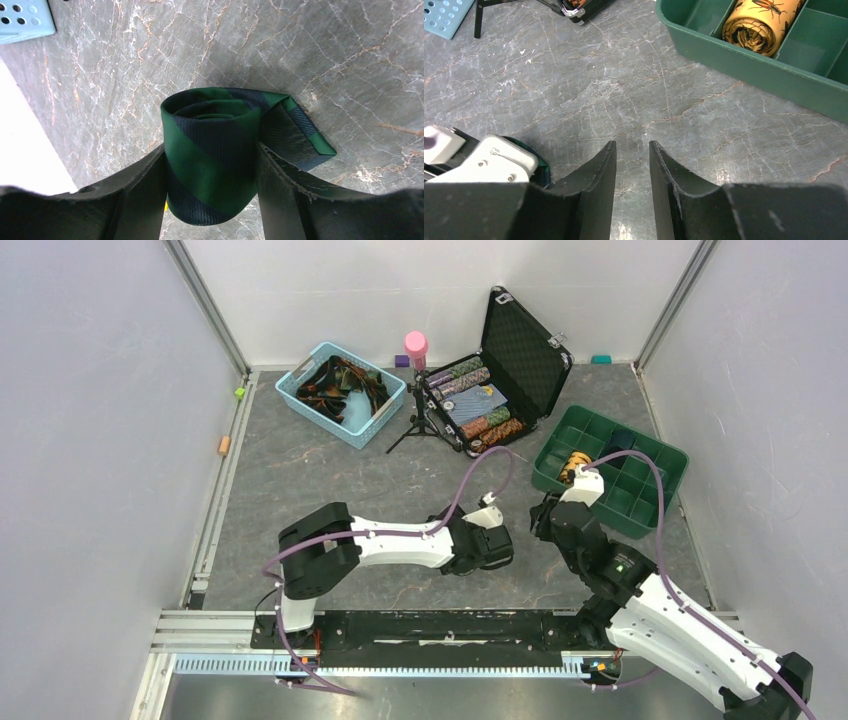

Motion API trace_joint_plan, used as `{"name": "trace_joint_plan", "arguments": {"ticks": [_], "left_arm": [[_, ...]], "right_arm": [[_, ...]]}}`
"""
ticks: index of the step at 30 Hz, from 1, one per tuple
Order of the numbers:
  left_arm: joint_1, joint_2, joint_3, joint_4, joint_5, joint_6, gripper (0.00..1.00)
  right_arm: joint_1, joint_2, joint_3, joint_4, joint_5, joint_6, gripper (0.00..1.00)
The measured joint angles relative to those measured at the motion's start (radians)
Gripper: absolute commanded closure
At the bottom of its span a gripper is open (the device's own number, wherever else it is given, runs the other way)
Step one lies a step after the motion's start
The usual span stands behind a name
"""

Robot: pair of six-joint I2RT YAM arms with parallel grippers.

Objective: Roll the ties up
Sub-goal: Roll the tie at the center of the board.

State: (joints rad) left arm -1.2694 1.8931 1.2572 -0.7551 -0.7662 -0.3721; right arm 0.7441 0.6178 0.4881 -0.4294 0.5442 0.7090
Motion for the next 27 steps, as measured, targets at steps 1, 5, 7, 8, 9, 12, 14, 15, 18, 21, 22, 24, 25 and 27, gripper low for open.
{"name": "trace_joint_plan", "arguments": {"ticks": [1, 5, 7, 8, 9, 12, 14, 15, 18, 21, 22, 24, 25, 27], "left_arm": [[-0.007, 0.011, 0.008, -0.009, -0.008, 0.0, 0.29], [-0.024, 0.039, 0.029, -0.044, -0.017, -0.002, 0.24], [-0.03, 0.044, 0.037, -0.059, -0.017, -0.004, 0.23], [-0.033, 0.046, 0.042, -0.064, -0.017, -0.005, 0.23], [-0.036, 0.046, 0.046, -0.069, -0.017, -0.005, 0.22], [-0.045, 0.046, 0.057, -0.082, -0.011, -0.013, 0.22], [-0.049, 0.046, 0.064, -0.086, -0.006, -0.02, 0.21], [-0.051, 0.046, 0.068, -0.088, -0.002, -0.021, 0.21], [-0.056, 0.046, 0.085, -0.096, 0.013, -0.029, 0.21], [-0.062, 0.046, 0.104, -0.104, 0.023, -0.036, 0.21], [-0.063, 0.046, 0.109, -0.104, 0.028, -0.039, 0.21], [-0.066, 0.046, 0.115, -0.104, 0.037, -0.042, 0.21], [-0.067, 0.046, 0.116, -0.105, 0.041, -0.043, 0.21], [-0.07, 0.046, 0.117, -0.105, 0.046, -0.05, 0.21]], "right_arm": [[0.0, -0.001, 0.0, -0.003, 0.002, 0.0, 0.64], [0.0, -0.002, 0.0, -0.015, 0.015, 0.0, 0.64], [0.0, -0.002, 0.0, -0.017, 0.018, -0.001, 0.64], [0.0, -0.002, 0.0, -0.018, 0.019, -0.001, 0.64], [0.0, -0.002, 0.0, -0.019, 0.022, -0.002, 0.64], [0.0, -0.002, 0.0, -0.027, 0.029, -0.005, 0.64], [0.0, -0.003, 0.0, -0.031, 0.033, -0.006, 0.63], [0.0, -0.005, 0.0, -0.033, 0.035, -0.007, 0.63], [0.0, -0.011, 0.0, -0.04, 0.039, -0.008, 0.63], [0.0, -0.019, 0.0, -0.051, 0.043, -0.007, 0.63], [0.0, -0.023, 0.0, -0.055, 0.044, -0.007, 0.63], [0.0, -0.031, 0.0, -0.062, 0.044, -0.007, 0.63], [0.0, -0.034, 0.0, -0.063, 0.044, -0.007, 0.63], [0.0, -0.039, 0.0, -0.068, 0.044, -0.007, 0.63]]}}
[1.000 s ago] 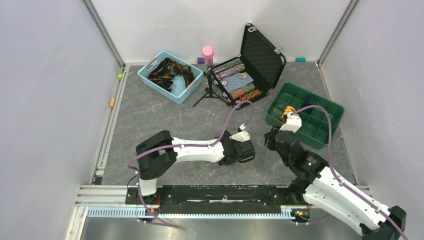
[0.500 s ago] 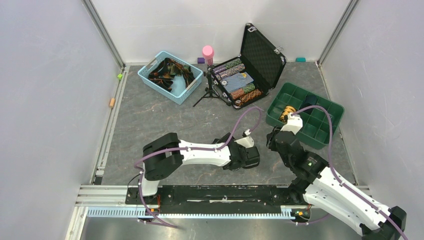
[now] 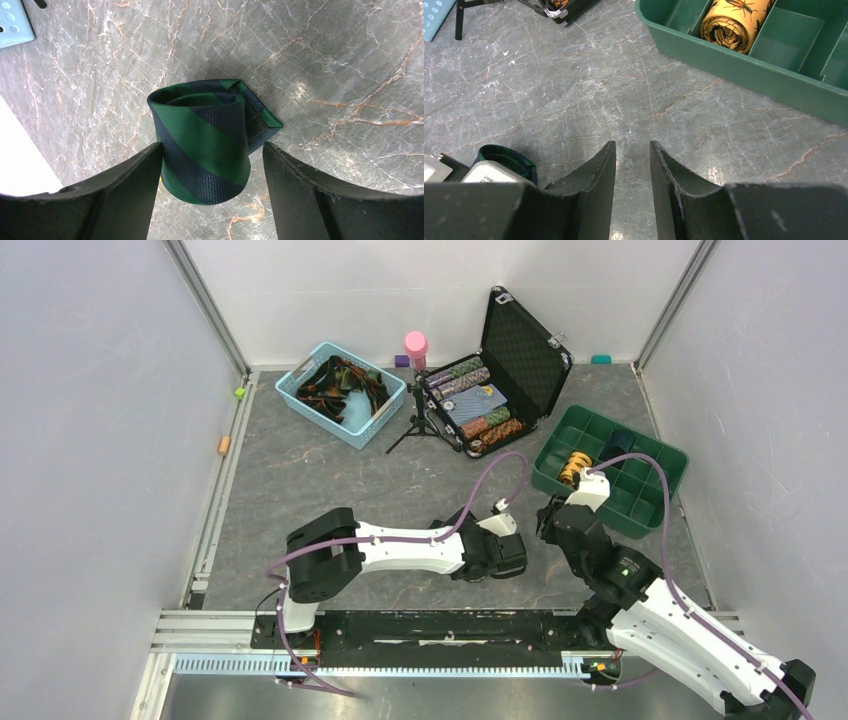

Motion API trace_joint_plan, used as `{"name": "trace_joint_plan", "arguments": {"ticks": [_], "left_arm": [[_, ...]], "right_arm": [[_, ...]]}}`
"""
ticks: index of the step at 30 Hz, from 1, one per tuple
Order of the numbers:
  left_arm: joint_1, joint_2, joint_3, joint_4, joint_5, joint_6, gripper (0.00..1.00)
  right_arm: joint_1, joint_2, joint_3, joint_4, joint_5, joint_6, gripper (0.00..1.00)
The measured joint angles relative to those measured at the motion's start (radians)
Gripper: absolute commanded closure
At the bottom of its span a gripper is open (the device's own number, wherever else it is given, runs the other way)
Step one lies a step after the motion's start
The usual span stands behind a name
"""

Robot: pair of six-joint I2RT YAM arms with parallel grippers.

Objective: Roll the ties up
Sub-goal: Roll the tie at the center of the board.

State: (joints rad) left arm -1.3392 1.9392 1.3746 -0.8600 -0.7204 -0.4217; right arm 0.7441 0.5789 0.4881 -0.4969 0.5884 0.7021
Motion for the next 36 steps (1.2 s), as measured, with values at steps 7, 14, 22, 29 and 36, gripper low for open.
{"name": "trace_joint_plan", "arguments": {"ticks": [7, 14, 22, 29, 36], "left_arm": [[-0.005, 0.0, 0.001, -0.002, 0.024, -0.016, 0.21], [-0.005, 0.0, 0.001, 0.004, 0.048, -0.019, 0.2], [-0.005, -0.005, 0.0, 0.041, 0.091, -0.019, 0.18], [-0.001, -0.048, -0.007, 0.063, 0.127, -0.032, 0.14], [0.011, -0.098, -0.008, 0.071, 0.13, -0.038, 0.12]], "right_arm": [[0.0, -0.004, 0.0, -0.006, 0.0, 0.006, 0.63], [0.0, -0.004, 0.0, -0.006, 0.0, 0.008, 0.62], [0.0, -0.007, 0.0, -0.006, -0.001, 0.011, 0.62], [0.0, -0.005, 0.0, -0.006, -0.001, 0.018, 0.61], [0.0, -0.003, -0.001, -0.006, -0.001, 0.019, 0.6]]}}
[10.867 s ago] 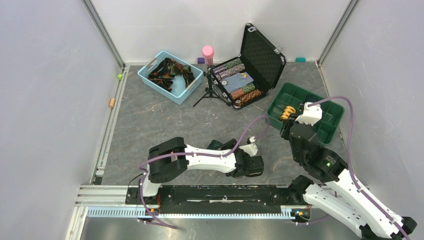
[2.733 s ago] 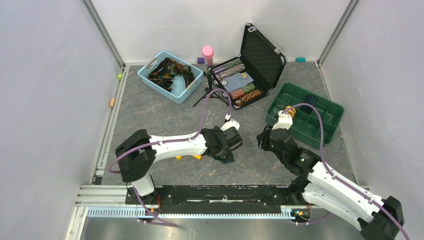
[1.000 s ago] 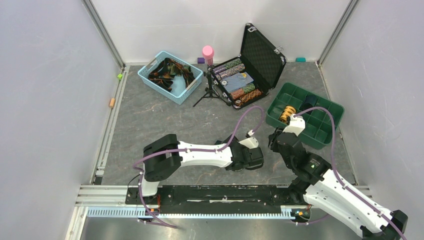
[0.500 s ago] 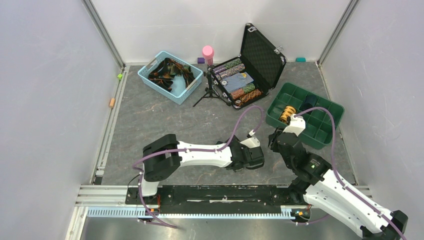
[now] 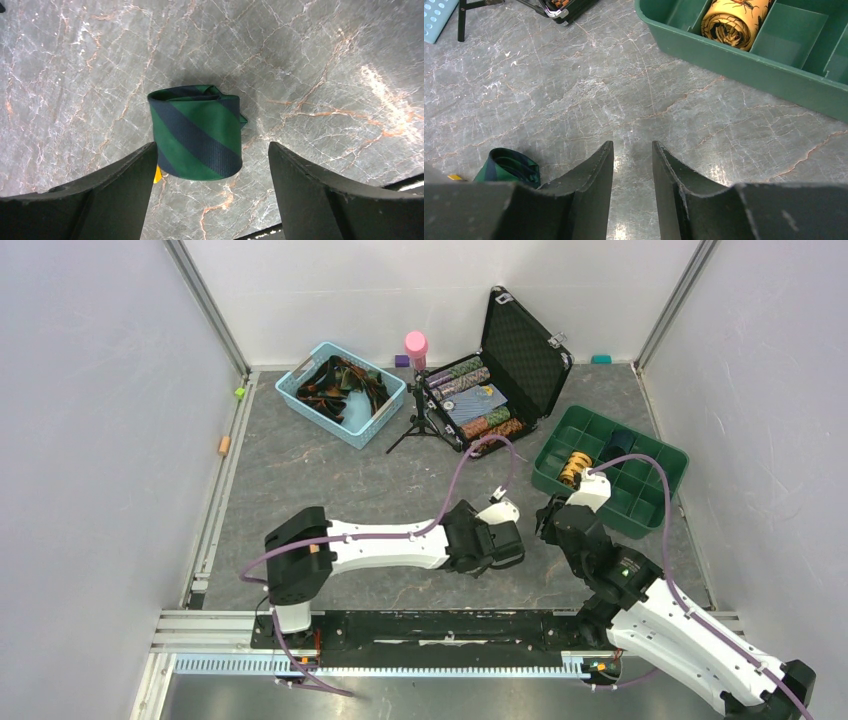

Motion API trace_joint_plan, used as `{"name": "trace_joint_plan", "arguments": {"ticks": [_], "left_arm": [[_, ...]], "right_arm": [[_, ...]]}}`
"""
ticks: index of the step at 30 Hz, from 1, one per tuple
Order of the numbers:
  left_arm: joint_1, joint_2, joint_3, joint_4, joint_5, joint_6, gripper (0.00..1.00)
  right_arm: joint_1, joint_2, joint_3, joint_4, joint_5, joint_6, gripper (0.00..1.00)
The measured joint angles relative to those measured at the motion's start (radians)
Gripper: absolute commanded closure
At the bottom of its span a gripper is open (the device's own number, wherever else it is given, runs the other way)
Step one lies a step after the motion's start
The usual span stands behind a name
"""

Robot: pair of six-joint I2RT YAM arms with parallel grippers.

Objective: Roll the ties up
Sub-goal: Roll the tie at the center of the board.

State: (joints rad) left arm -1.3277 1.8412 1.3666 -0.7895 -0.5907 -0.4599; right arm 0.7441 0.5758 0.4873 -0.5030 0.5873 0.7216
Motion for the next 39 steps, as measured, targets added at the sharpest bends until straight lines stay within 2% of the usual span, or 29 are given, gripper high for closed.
{"name": "trace_joint_plan", "arguments": {"ticks": [6, 11, 16, 19, 27, 32, 39], "left_arm": [[0.015, -0.105, -0.024, 0.019, 0.003, -0.004, 0.11], [0.08, -0.284, -0.141, 0.116, 0.071, -0.004, 0.1], [0.269, -0.509, -0.354, 0.299, 0.234, -0.015, 0.09], [0.382, -0.584, -0.475, 0.404, 0.336, -0.035, 0.08], [0.495, -0.6, -0.674, 0.615, 0.578, -0.091, 0.05], [0.539, -0.6, -0.752, 0.747, 0.698, -0.124, 0.05], [0.574, -0.585, -0.801, 0.864, 0.793, -0.139, 0.06]], "right_arm": [[0.0, 0.0, -0.017, 0.016, -0.024, 0.008, 0.6], [0.0, 0.009, -0.065, 0.11, -0.128, 0.022, 0.54], [0.0, 0.059, -0.159, 0.283, -0.302, 0.089, 0.48], [0.0, 0.124, -0.214, 0.401, -0.409, 0.146, 0.46], [0.003, 0.286, -0.257, 0.618, -0.591, 0.28, 0.53], [0.027, 0.346, -0.257, 0.71, -0.634, 0.333, 0.53], [0.07, 0.443, -0.257, 0.806, -0.661, 0.381, 0.58]]}}
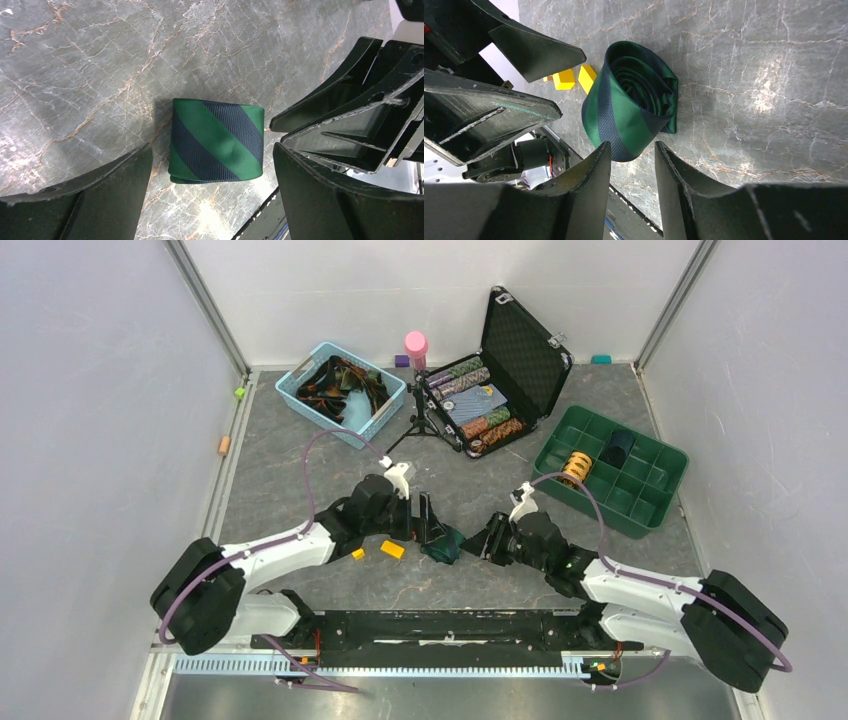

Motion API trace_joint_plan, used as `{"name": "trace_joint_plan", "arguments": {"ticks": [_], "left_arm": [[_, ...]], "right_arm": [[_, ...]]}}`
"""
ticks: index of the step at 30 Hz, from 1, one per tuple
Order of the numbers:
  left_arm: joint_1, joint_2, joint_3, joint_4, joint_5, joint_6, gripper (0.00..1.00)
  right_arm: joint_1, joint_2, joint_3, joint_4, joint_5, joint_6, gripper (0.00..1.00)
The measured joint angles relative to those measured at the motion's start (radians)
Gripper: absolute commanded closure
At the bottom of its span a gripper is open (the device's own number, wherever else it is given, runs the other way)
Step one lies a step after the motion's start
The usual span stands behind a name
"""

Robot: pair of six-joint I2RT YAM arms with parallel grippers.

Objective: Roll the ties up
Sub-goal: Roll the tie at the center of the board, then pick up the tie at the center of the board.

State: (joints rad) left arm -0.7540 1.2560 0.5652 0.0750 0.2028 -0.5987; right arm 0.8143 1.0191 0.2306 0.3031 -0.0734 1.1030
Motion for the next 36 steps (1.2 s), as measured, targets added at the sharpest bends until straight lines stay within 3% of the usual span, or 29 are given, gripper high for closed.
{"name": "trace_joint_plan", "arguments": {"ticks": [24, 36], "left_arm": [[0.02, 0.202, -0.119, 0.33, 0.195, -0.097, 0.17], [0.025, 0.216, -0.163, 0.425, 0.21, -0.148, 0.23]], "right_arm": [[0.017, 0.19, 0.0, 0.095, -0.006, 0.037, 0.64], [0.017, 0.229, 0.0, 0.124, -0.014, 0.038, 0.65]]}}
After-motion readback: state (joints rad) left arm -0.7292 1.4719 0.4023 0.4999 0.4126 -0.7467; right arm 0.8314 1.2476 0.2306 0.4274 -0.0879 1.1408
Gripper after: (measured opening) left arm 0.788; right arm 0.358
